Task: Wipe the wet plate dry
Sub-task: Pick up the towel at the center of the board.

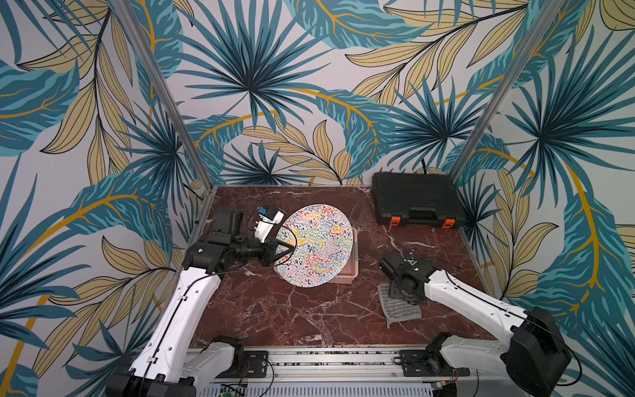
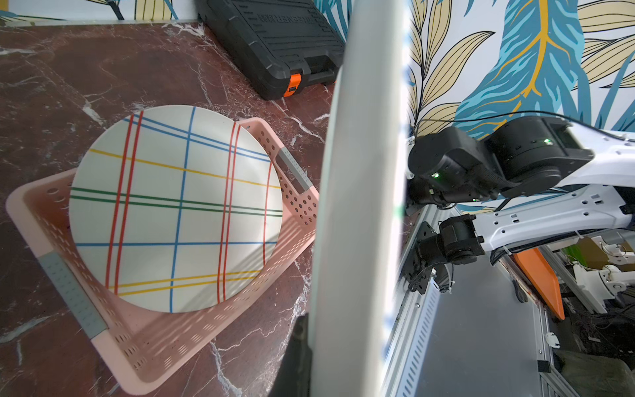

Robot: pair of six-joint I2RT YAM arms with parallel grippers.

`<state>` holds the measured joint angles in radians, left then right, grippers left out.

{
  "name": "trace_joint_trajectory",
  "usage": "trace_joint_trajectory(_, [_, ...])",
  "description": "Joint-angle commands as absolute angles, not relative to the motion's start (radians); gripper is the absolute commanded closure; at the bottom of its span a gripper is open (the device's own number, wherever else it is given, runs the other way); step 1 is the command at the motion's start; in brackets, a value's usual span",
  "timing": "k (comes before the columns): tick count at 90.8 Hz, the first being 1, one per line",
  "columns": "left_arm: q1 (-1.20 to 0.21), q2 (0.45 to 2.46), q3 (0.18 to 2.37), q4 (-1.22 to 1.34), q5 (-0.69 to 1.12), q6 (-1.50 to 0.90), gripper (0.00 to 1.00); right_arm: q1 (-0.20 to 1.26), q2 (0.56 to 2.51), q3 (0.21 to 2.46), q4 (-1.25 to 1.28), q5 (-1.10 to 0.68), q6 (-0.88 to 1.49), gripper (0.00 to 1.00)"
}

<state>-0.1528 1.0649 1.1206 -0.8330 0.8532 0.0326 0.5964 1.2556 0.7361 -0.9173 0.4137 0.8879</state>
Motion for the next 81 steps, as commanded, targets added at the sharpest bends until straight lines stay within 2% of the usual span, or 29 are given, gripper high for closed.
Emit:
trace_joint_trajectory(1, [-0.143, 1.049, 1.119, -0.765, 0.893, 0.021, 1.0, 0.602, 1.312, 0.689, -0.757, 0.372, 0.927, 0.28])
trace_joint_trajectory(11, [-0.143, 1.05, 1.113, -0.76, 0.894, 0.019, 1.0, 0.6, 1.387, 0.674, -0.658, 0.331, 0.899, 0.29])
trace_joint_trajectory(33, [-0.141, 1.053, 1.111, -0.755, 0.9, 0.013, 0.99, 0.591, 1.437, 0.704, -0.639, 0.316, 0.881, 0.29])
trace_joint_trajectory(57, [-0.132, 1.044, 1.107, -0.752, 0.902, 0.013, 0.99, 0.589, 1.474, 0.656, -0.524, 0.144, 0.952, 0.27])
trace_joint_trajectory(68, [-0.13, 1.039, 1.104, -0.749, 0.908, 0.008, 0.99, 0.59, 1.495, 0.652, -0.536, 0.167, 0.969, 0.35])
trace_joint_trajectory(75, [-0.129, 1.034, 1.101, -0.745, 0.911, 0.006, 0.99, 0.59, 1.498, 0.643, -0.54, 0.183, 0.987, 0.44])
trace_joint_trajectory(81, [-0.126, 1.031, 1.095, -0.74, 0.909, 0.006, 0.99, 0.59, 1.472, 0.624, -0.53, 0.197, 1.006, 0.56])
